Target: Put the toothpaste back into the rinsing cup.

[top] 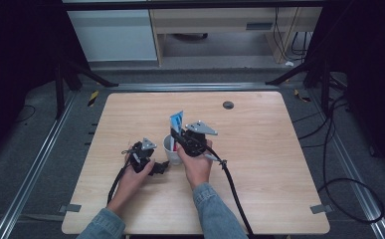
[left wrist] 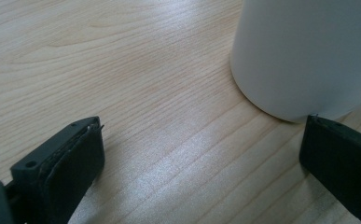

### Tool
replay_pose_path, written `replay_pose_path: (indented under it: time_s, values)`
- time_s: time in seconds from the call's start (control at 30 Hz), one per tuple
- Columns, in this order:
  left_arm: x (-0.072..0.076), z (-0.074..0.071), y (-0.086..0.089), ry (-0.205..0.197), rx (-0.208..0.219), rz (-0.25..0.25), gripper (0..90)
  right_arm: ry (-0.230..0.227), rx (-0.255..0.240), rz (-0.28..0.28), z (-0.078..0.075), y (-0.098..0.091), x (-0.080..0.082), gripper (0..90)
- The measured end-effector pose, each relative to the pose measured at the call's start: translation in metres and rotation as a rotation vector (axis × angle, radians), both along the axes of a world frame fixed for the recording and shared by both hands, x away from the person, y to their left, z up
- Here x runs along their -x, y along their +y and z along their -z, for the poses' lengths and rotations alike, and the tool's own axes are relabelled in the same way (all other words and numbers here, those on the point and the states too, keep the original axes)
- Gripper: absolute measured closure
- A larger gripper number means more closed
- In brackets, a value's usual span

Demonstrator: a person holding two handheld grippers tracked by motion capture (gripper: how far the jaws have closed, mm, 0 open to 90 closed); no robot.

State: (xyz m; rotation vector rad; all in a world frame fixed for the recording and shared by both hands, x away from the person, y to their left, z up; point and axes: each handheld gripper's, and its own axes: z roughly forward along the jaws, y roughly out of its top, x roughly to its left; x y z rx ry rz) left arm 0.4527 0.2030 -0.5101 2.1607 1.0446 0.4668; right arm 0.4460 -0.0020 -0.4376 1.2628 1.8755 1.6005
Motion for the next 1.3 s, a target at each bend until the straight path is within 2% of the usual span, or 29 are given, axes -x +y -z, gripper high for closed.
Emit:
replay_pose_path:
  time_s: [0.57,1.3]
  values:
    - [0.000,0.000,0.000,0.000,0.001,-0.001,0.0,0.024,-0.014,-0.001,0.000,-0.006,-0.005,71.4]
    - [0.000,0.000,0.000,0.000,0.000,-0.001,0.0,0.037,0.003,-0.005,-0.002,-0.011,-0.006,69.5]
